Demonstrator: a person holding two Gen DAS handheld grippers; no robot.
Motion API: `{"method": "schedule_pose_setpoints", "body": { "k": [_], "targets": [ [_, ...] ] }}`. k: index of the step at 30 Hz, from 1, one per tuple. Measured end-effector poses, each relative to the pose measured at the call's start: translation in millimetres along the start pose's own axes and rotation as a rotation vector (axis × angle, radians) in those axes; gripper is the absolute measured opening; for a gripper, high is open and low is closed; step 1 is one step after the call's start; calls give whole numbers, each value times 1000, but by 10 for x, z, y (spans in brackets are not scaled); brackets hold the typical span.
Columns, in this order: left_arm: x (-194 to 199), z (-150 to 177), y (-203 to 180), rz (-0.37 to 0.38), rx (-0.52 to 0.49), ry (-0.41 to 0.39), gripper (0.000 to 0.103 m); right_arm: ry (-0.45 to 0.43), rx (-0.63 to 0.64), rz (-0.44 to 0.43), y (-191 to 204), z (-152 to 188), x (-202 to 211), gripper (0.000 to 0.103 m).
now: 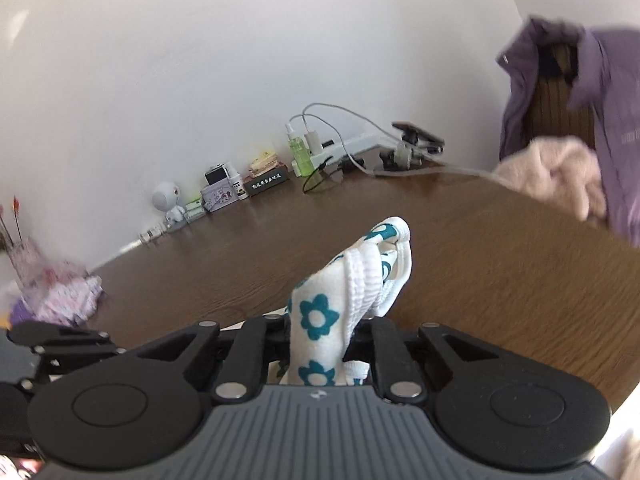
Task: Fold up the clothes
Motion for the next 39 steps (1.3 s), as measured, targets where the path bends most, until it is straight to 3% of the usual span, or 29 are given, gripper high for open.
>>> {"method": "schedule_pose_setpoints", "body": {
  "k": [4,7,11,14,19,22,23,27,34,37,39],
  "targets": [
    [-58,53,71,9,49,9,24,6,243,24,289,-83,24,12],
    [88,67,129,26,102,-30,26,10,425,41,506,-146,42,12],
    [452,233,284,-56,154,-49,28,21,657,58,796,-207,55,12],
    [606,318,395,-82,196,-65,29,76,719,11,1015,-15,-35,12],
    [864,462,580,-126,265,-94,31,99,778,50,1168,187,-132,15],
    [1009,533,674,-146,301,-113,36,83,743,8,1193,188,-57,29],
    [1028,510,669,-140,299,-125,37,77,721,-20,1187,183,-8,39],
    [1044,329,653,-116,302,-180,40,57,584,-147,1122,97,230,43],
    [816,-113,500,-45,245,-216,39,13,212,-353,757,-118,707,43],
    [590,-222,380,-30,179,-169,31,12,133,-292,513,-127,675,38],
    [395,-176,311,-55,132,-95,12,36,124,-239,418,-75,550,24]
  ]
}}
Point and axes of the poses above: each gripper's, at about its wrist camera, not at the fingertips, and x roughly against the way its jaws point, y to its left, z to its underside, the point moved 6 cm from there along -x, roughly the way its jaws point, and after that the axes turned 3 degrees about y, right-handed, at the moved point
